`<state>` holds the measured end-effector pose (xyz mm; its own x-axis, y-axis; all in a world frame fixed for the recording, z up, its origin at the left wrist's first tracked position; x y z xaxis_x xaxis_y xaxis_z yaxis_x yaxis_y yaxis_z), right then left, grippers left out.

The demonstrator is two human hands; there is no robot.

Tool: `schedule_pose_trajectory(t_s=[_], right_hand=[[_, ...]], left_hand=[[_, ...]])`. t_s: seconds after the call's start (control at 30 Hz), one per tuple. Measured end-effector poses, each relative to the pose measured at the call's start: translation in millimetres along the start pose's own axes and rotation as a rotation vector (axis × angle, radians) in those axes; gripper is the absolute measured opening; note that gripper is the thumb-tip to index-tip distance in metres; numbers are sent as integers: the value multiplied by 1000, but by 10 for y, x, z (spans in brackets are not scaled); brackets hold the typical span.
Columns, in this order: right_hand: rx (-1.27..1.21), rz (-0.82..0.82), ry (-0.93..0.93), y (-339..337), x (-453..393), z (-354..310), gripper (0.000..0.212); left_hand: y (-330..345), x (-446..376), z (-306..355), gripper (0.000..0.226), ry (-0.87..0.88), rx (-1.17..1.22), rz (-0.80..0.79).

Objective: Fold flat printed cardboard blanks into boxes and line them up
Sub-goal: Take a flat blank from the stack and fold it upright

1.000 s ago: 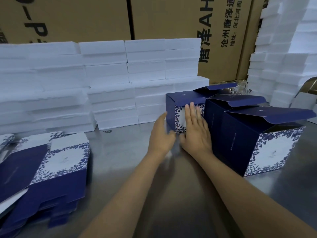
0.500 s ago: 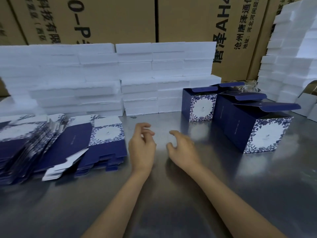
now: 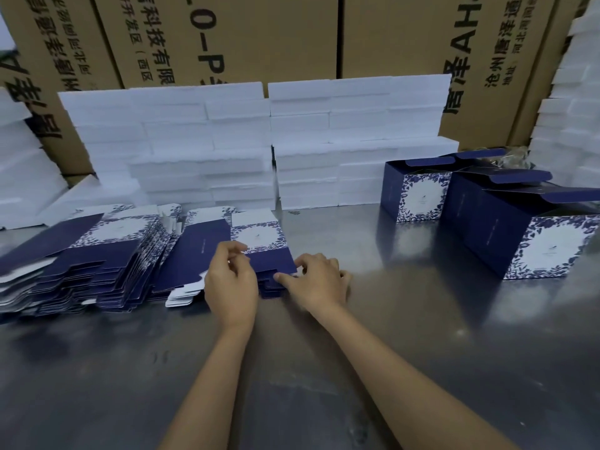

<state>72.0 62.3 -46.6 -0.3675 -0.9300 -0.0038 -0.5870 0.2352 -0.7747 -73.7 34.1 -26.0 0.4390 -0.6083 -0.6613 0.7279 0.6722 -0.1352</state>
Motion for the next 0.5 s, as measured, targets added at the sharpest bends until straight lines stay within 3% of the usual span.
schedule_pose_trajectory(t_s=[0.17, 0.37, 0.5], right_hand=[[-171, 90, 38, -79, -7, 30, 35], [-416, 101, 110, -276, -86, 113, 47], [-522, 120, 167, -339, -89, 214, 53]], left_hand=[[4, -16, -62, 26, 33, -32, 6], [57, 2, 246, 29, 466, -170, 63], [1, -32, 330, 36, 529, -356, 125]])
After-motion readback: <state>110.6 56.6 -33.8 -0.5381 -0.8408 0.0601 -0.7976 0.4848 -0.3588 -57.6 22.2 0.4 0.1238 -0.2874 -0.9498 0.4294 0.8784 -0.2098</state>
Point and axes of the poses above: each hand's wrist, its own x-axis away from the middle knuckle, its own y-axis out of the palm, z = x × y, the point moved 3 cm from there along -x, towards the middle knuckle, and after that the axes turned 15 degrees about y, right-handed, at the moved point
